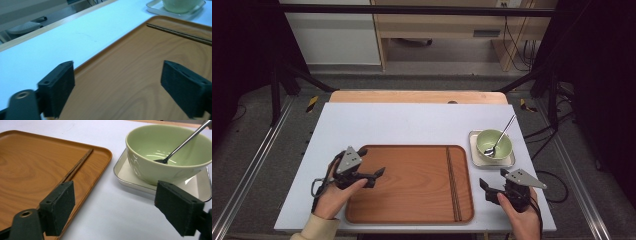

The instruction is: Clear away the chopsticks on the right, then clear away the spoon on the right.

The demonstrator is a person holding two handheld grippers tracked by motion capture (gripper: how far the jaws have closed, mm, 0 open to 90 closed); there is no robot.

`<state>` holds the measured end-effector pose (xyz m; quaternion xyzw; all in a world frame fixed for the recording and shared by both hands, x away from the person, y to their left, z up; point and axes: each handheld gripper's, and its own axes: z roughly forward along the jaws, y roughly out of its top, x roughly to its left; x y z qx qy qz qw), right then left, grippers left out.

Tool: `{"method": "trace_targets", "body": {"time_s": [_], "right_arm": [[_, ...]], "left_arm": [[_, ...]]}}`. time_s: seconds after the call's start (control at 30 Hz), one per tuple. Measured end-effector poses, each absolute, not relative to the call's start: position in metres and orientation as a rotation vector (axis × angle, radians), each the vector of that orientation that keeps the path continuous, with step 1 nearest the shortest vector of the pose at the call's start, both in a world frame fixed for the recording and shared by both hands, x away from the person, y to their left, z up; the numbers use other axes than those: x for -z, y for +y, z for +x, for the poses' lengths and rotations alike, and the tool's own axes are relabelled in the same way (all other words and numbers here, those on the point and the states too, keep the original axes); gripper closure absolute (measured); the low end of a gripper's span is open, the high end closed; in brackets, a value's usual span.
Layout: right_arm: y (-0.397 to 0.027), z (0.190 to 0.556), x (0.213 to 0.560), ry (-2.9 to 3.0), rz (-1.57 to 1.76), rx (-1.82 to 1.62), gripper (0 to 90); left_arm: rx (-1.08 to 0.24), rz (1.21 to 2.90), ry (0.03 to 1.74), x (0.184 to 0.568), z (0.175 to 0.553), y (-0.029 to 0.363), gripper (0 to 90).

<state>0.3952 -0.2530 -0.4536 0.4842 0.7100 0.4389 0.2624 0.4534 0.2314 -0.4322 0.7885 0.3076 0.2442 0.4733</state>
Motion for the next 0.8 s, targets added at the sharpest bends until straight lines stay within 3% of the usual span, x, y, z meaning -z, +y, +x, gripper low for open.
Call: {"method": "trace_targets", "body": {"time_s": [0.33, 0.8], "right_arm": [[-0.256, 0.394, 0.451, 1.902, 1.316, -1.2, 11.6], [-0.264, 0.403, 0.434, 1.928, 1.337, -1.114, 13.7]], "left_arm": [[-0.648, 1.897, 0.823, 0.437, 0.452, 0.263, 5.4], [-0.669, 1.879, 0.828, 0.442, 0.45, 0.271, 4.7]]}}
